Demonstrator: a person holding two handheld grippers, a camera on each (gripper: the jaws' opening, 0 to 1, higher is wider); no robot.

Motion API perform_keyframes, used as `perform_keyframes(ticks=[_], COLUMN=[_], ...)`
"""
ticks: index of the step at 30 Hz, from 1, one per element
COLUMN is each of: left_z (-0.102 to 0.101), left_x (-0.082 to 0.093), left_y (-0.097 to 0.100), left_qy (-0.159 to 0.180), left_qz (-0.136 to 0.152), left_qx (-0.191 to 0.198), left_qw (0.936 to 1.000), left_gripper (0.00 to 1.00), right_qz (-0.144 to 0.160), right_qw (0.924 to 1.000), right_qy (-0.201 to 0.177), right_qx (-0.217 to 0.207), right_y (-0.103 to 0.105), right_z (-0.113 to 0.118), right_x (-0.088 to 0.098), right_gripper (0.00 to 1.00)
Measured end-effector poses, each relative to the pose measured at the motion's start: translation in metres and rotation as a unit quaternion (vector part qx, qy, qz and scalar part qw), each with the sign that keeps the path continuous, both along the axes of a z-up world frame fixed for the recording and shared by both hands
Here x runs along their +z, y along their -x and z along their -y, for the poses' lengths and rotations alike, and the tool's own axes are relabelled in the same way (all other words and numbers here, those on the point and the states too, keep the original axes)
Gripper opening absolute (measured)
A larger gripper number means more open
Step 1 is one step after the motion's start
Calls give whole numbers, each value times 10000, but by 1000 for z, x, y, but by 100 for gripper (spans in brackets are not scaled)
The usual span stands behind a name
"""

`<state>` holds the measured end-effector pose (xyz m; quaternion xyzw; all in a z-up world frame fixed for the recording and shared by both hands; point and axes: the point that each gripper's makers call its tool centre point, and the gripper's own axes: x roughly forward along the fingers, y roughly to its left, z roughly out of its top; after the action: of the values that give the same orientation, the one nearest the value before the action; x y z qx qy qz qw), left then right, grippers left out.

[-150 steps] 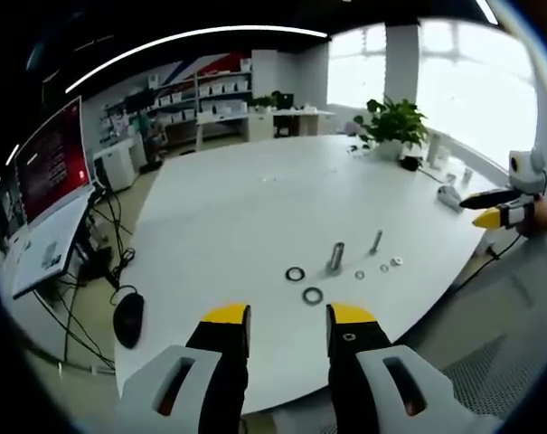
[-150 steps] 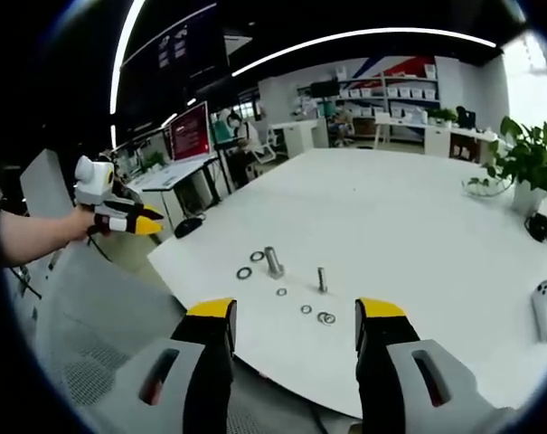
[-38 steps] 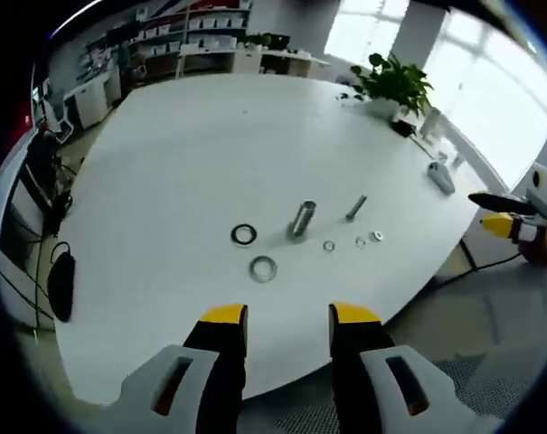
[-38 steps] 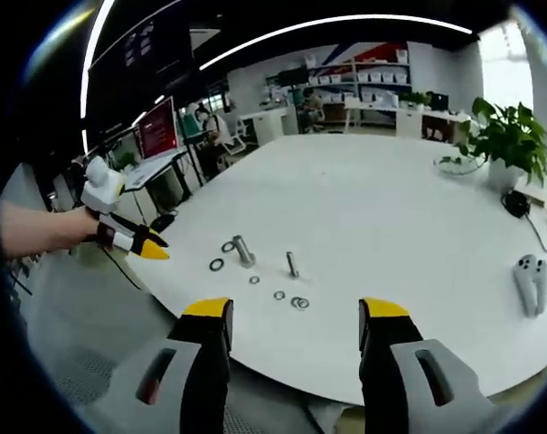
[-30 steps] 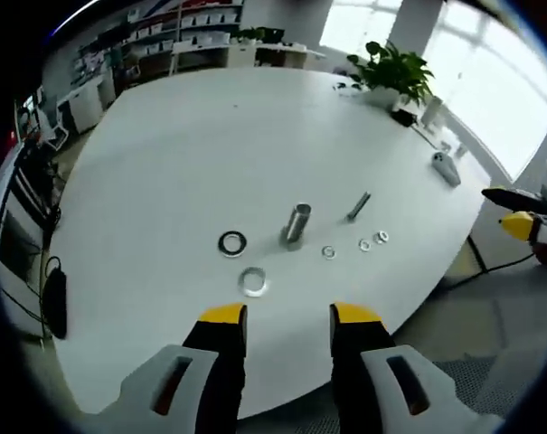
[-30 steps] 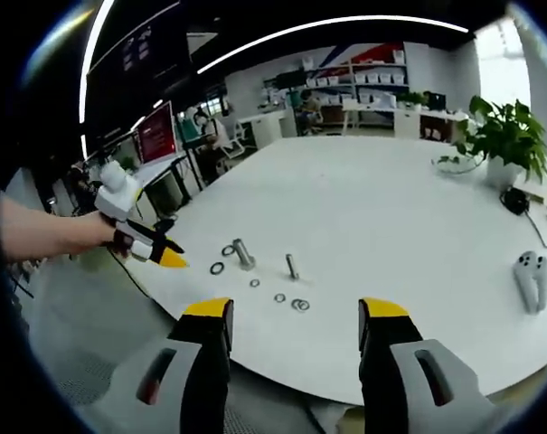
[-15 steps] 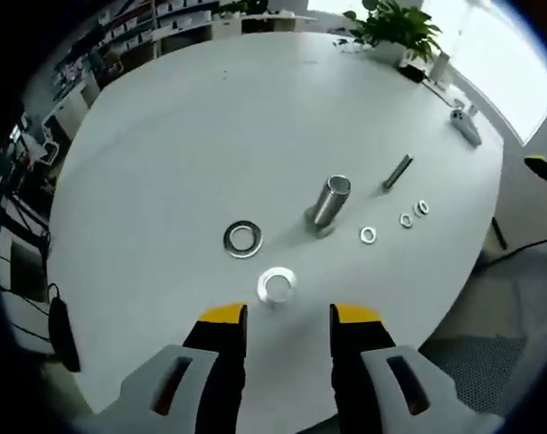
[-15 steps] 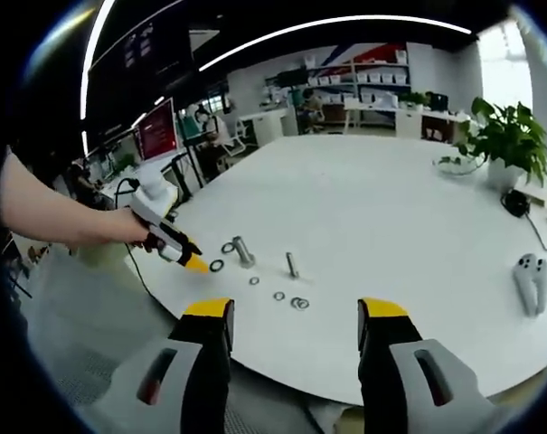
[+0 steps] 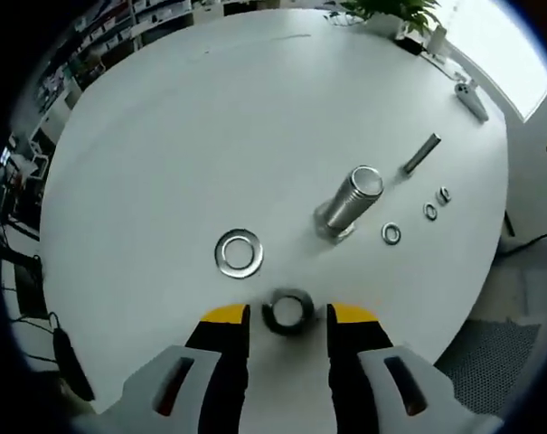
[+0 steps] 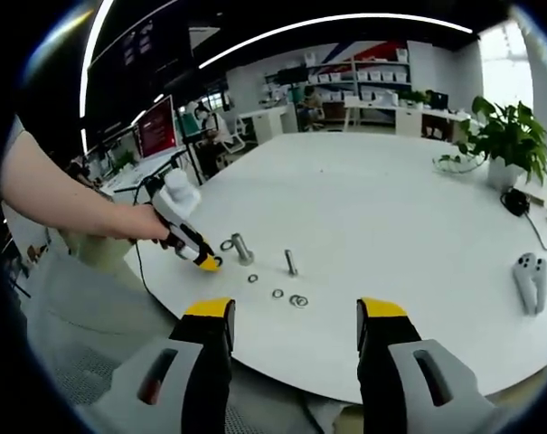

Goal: Place the washer onto the threaded stud by aligning its center hole with the stud, sliding it down to the base, and recovering from edge contact or off-axis alignment until the washer reaches the visible bottom stop.

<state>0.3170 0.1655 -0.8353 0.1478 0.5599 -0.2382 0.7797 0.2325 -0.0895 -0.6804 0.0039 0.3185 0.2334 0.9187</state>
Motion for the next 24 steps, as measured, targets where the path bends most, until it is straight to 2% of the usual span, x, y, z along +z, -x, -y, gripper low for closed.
perform_keyframes(ticks=[3, 6, 7, 9, 13, 16, 22, 24], left_z=[-2, -2, 1, 0, 0, 4, 5, 4], left_x=[-1, -2, -2, -2, -2, -1, 1, 0], left_y=[-1, 3, 4, 2, 1, 3, 9, 11], left_qy=[-51, -410, -403, -391, -438, -413, -430, -493], left_qz=[-60, -87, -130, -273, -319, -272, -313, -402], left_qx=[-4, -490, -565, -258, -282, -470, -418, -528], left_qw=[10000, 9979, 9975, 9985, 9981, 9977, 9977, 9966], left_gripper=[29, 29, 28, 27, 27, 21, 21, 21], right_qz=[-3, -11, -7, -3, 4, 8, 6, 12], right_qw=[10000, 10000, 10000, 10000, 10000, 10000, 10000, 10000], right_qy=[-6, -9, -6, -12, -36, -36, -62, -58], right_qx=[-13, 5, 10, 20, 22, 38, 25, 30], right_y=[0, 0, 0, 0, 0, 0, 0, -1], right_z=[1, 0, 0, -1, -1, -2, -2, -2], right_x=[0, 0, 0, 0, 1, 1, 1, 1], right_gripper=[57, 56, 56, 56, 56, 56, 56, 56])
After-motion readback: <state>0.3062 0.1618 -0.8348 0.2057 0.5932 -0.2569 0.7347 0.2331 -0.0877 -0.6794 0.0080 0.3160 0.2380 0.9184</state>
